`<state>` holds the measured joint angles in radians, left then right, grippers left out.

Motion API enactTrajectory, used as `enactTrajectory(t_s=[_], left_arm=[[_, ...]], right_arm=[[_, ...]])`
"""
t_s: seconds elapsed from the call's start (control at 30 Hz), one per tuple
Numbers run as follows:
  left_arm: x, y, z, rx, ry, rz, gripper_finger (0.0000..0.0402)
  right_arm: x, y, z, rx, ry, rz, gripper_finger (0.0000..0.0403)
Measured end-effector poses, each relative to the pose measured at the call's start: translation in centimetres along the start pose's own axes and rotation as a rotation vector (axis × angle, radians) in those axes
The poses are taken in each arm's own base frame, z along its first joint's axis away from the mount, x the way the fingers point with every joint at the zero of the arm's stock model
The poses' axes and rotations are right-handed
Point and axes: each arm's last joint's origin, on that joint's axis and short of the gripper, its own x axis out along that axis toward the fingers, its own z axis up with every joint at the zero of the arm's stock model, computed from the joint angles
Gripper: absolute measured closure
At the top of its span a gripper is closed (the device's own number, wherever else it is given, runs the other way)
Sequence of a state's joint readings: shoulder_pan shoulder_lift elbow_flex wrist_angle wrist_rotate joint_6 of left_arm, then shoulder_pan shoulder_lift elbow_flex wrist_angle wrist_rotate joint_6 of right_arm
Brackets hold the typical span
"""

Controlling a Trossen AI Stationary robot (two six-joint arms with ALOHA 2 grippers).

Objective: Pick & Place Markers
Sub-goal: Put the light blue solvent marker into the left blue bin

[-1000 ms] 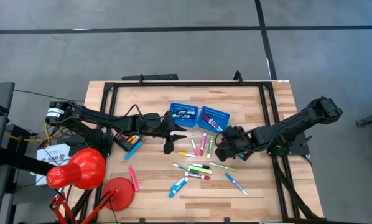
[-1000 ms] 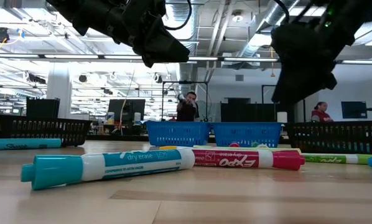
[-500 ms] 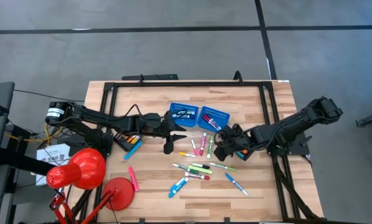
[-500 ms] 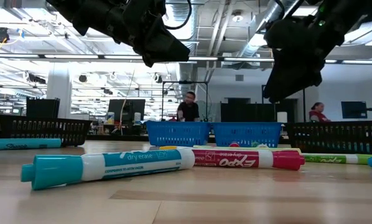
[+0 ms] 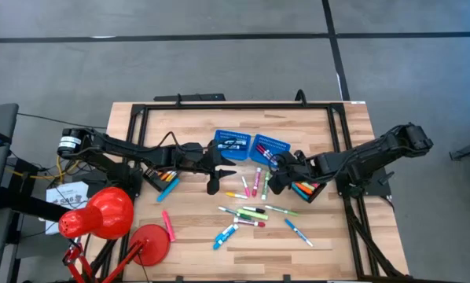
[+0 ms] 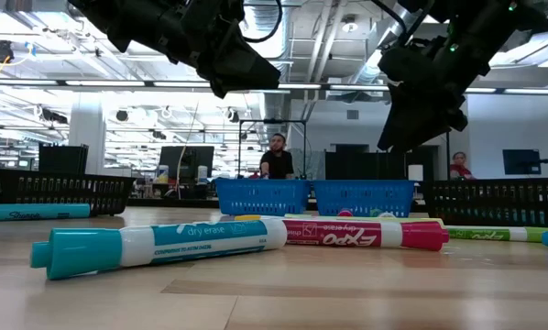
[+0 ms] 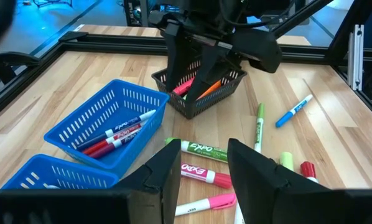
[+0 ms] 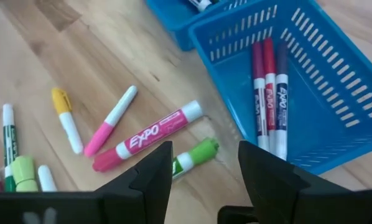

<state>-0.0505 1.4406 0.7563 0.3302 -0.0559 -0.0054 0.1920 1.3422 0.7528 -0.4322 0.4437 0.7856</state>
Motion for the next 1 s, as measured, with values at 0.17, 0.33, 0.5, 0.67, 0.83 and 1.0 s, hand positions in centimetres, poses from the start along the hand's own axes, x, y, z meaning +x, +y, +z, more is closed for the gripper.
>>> enactTrajectory(t_s=[0.17, 0.33, 0.5, 0.67, 0.83, 1.0], left_arm=[[0.0, 0.0, 0.0, 0.0, -0.005, 0.0, 0.0275], [0.0, 0.0, 0.1, 0.0, -0.009, 0.0, 0.0275], [0.0, 0.0, 0.1, -0.001, -0.014, 0.0, 0.0275], [0.0, 0.0, 0.2, -0.001, -0.019, 0.0, 0.0275], [0.0, 0.0, 0.4, -0.002, -0.041, 0.0, 0.0275], [0.0, 0.0, 0.7, -0.037, -0.07, -0.002, 0.0275]], right_arm=[[0.0, 0.2, 0.2, -0.006, -0.02, 0.02, 0.0231], [0.0, 0.5, 0.7, -0.007, -0.072, 0.04, 0.0229], [0.3, 0.2, 1.6, 0.026, -0.119, 0.036, 0.0233], [0.7, -0.6, 2.3, 0.061, -0.123, 0.011, 0.0239], [0.8, -0.7, 2.5, 0.033, -0.133, 0.013, 0.0248], [0.5, 0.2, 2.8, -0.061, -0.166, 0.106, 0.0258]])
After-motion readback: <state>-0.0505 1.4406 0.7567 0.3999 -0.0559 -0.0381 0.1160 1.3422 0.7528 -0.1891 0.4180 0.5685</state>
